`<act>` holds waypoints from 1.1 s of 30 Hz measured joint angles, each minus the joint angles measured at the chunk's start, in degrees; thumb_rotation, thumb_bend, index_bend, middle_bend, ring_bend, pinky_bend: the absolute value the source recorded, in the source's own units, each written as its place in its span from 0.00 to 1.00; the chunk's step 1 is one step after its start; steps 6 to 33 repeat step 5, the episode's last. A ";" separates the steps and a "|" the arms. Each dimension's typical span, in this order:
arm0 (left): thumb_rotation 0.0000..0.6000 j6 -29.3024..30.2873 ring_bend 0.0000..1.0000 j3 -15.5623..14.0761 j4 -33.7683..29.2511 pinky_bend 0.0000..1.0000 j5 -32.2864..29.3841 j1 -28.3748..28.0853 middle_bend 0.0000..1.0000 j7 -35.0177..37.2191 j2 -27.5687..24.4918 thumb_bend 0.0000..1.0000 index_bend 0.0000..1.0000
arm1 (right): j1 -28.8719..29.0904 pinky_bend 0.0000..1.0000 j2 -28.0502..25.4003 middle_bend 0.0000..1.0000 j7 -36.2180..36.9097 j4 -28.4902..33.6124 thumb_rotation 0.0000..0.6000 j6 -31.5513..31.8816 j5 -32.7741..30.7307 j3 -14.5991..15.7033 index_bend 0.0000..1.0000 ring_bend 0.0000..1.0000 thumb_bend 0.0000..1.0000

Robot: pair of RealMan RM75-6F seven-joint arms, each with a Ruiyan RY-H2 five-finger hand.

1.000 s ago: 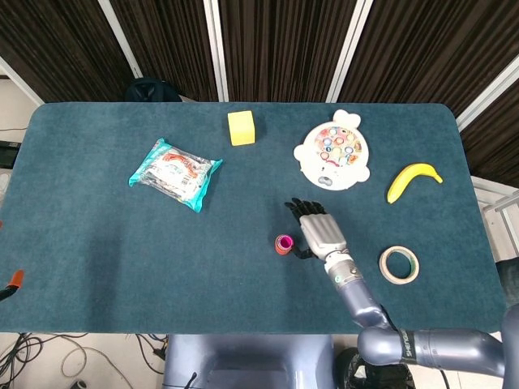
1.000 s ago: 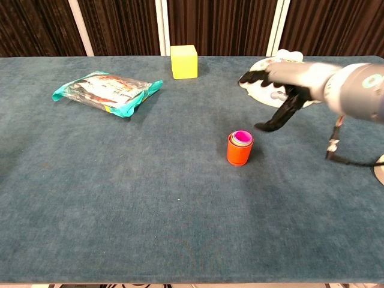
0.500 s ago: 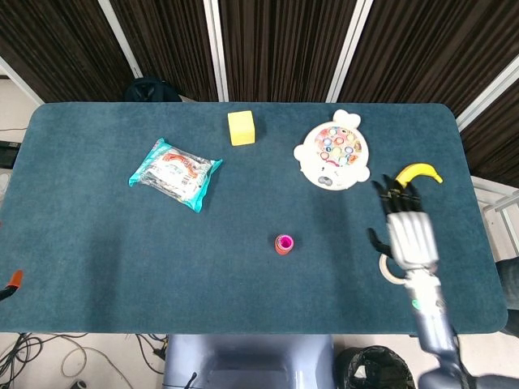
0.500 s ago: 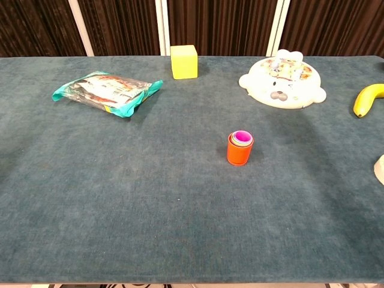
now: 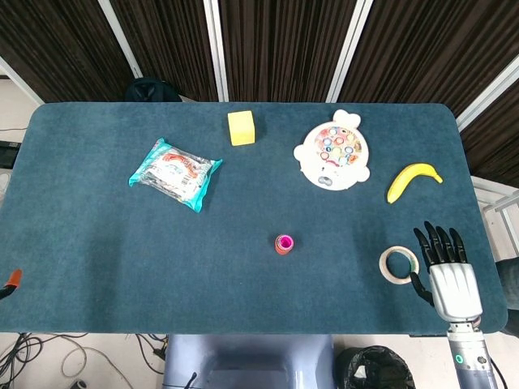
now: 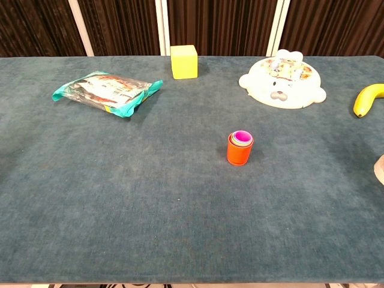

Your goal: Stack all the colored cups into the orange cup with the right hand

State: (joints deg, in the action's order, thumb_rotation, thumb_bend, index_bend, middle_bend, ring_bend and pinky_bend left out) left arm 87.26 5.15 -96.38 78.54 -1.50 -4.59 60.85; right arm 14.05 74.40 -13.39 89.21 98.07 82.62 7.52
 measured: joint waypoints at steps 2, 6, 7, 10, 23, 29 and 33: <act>1.00 0.06 0.00 0.00 0.03 0.00 0.11 -0.01 0.02 0.02 0.03 0.27 0.03 | -0.55 0.04 -0.13 0.01 -0.11 -0.12 1.00 -0.32 0.45 0.13 0.07 0.06 0.42; 1.00 0.10 0.00 -0.02 -0.01 0.00 0.19 -0.01 0.02 -0.04 0.00 0.27 0.03 | -1.15 0.04 -0.53 0.01 0.32 0.15 1.00 -1.03 0.96 0.19 0.07 0.06 0.42; 1.00 0.10 0.00 -0.02 -0.01 0.00 0.19 -0.01 0.02 -0.04 0.00 0.27 0.03 | -1.15 0.04 -0.53 0.01 0.32 0.15 1.00 -1.03 0.96 0.19 0.07 0.06 0.42; 1.00 0.10 0.00 -0.02 -0.01 0.00 0.19 -0.01 0.02 -0.04 0.00 0.27 0.03 | -1.15 0.04 -0.53 0.01 0.32 0.15 1.00 -1.03 0.96 0.19 0.07 0.06 0.42; 1.00 0.10 0.00 -0.02 -0.01 0.00 0.19 -0.01 0.02 -0.04 0.00 0.27 0.03 | -1.15 0.04 -0.53 0.01 0.32 0.15 1.00 -1.03 0.96 0.19 0.07 0.06 0.42; 1.00 0.10 0.00 -0.02 -0.01 0.00 0.19 -0.01 0.02 -0.04 0.00 0.27 0.03 | -1.15 0.04 -0.53 0.01 0.32 0.15 1.00 -1.03 0.96 0.19 0.07 0.06 0.42; 1.00 0.10 0.00 -0.02 -0.01 0.00 0.19 -0.01 0.02 -0.04 0.00 0.27 0.03 | -1.15 0.04 -0.53 0.01 0.32 0.15 1.00 -1.03 0.96 0.19 0.07 0.06 0.42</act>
